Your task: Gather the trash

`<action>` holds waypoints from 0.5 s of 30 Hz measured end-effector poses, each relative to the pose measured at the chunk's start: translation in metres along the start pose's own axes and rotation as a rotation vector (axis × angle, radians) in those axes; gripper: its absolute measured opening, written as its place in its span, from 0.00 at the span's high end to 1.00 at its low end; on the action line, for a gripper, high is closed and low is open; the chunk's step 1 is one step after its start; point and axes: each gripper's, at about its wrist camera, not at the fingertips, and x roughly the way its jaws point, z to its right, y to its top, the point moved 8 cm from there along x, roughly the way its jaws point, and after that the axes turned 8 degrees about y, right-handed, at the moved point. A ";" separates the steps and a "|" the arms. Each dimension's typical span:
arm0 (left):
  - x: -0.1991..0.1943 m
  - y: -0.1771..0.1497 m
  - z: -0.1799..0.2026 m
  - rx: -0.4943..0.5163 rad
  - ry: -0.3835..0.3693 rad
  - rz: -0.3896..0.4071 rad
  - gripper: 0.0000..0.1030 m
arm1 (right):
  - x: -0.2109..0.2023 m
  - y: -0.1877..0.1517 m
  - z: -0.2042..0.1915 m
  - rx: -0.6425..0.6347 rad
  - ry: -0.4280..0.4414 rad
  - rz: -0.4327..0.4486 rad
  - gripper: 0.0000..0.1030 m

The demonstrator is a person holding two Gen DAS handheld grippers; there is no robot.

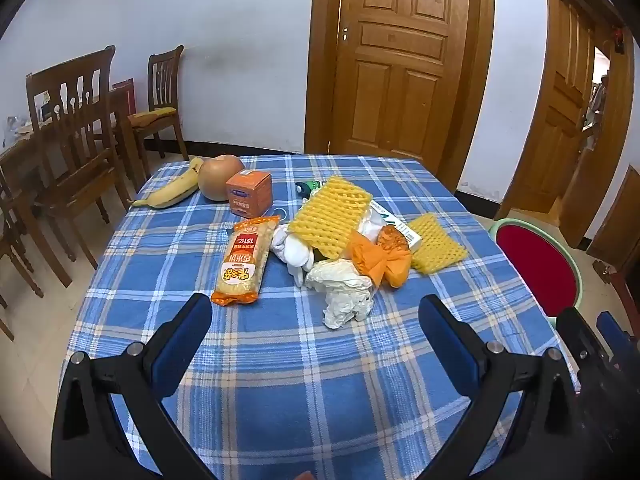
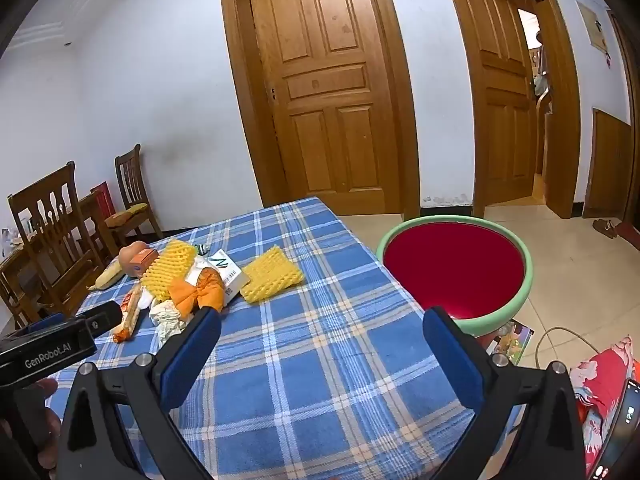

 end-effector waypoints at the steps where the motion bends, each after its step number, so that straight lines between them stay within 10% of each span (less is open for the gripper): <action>1: 0.000 0.000 0.000 -0.005 -0.009 0.003 0.01 | 0.000 0.000 0.000 -0.003 0.001 -0.002 0.00; 15: -0.001 0.000 0.000 -0.010 -0.019 0.008 0.01 | 0.002 -0.002 0.002 -0.001 -0.004 -0.006 0.00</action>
